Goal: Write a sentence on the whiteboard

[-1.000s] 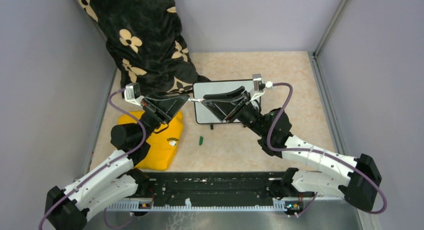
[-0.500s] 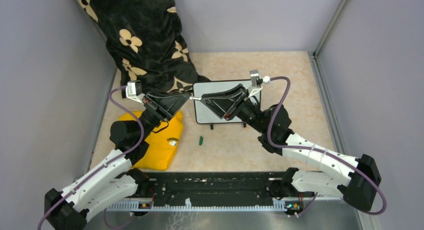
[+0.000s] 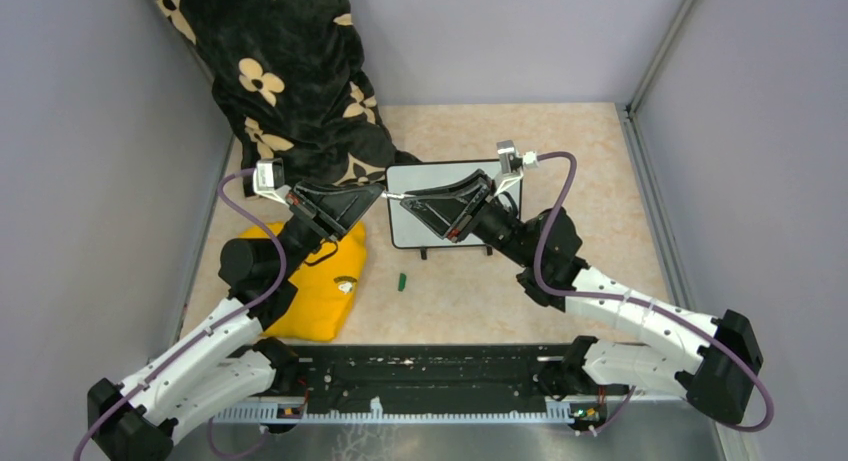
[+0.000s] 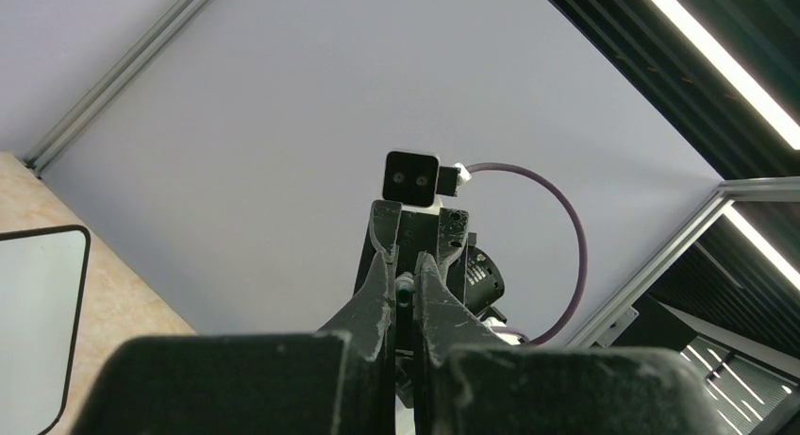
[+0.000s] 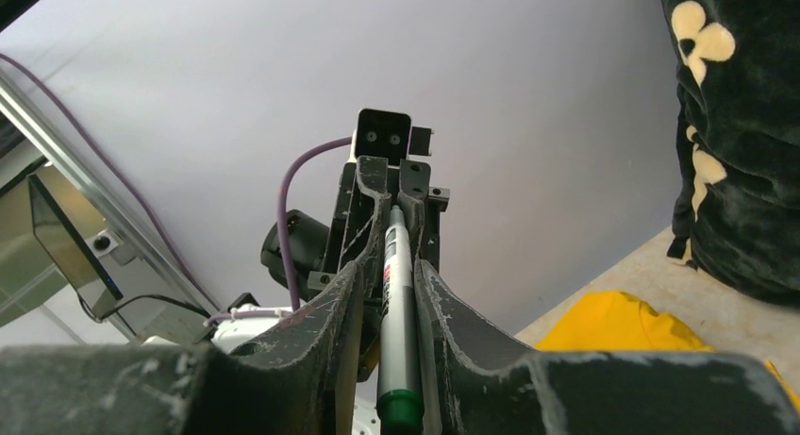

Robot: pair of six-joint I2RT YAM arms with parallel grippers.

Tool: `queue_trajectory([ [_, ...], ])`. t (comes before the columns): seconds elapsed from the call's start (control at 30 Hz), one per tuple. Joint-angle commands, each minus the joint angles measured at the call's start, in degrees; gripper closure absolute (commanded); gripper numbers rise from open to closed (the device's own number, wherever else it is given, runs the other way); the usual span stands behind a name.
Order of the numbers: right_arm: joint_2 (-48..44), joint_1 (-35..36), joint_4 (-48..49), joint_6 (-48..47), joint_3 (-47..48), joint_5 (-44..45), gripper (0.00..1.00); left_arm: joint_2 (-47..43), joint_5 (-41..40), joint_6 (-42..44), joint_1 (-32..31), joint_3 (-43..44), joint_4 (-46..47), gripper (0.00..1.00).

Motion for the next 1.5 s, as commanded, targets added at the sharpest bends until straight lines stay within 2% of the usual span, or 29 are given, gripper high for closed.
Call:
queue_trajectory([
  [0.0,-1.85,-0.24,3.88,0.83,2.02,-0.25,0.74,0.02,-0.07,0.5,-0.17,0.93,-0.22,1.0],
  [0.37,-1.29,-0.28,5.37,1.54,1.45,0.44,0.76,-0.06,0.0,-0.41,-0.18,-0.2,0.25,1.0],
  [0.6,-1.28,-0.24,6.81,2.11,0.75,1.63,0.7,-0.06,-0.06,-0.89,-0.19,-0.75,0.6,1.0],
  [0.87,-1.2,-0.24,6.96,2.13,0.26,2.47,0.74,-0.15,-0.14,-0.98,-0.17,-0.94,0.55,1.0],
  [1.13,-0.95,-0.24,7.27,2.29,0.0,2.86,0.85,-0.06,-0.03,-1.24,-0.21,-1.28,0.42,1.0],
  [1.33,-1.17,-0.24,7.25,2.05,-0.42,2.66,1.0,-0.05,-0.02,-1.07,-0.21,-1.62,0.19,1.0],
  [1.37,-1.31,-0.24,7.21,1.91,-0.54,2.66,1.0,-0.05,0.07,-1.03,-0.17,-1.73,0.03,0.96],
  [1.47,-2.51,-0.24,5.55,0.89,-0.65,2.89,1.0,-0.64,-0.02,0.01,-0.17,-2.04,-1.0,0.6],
])
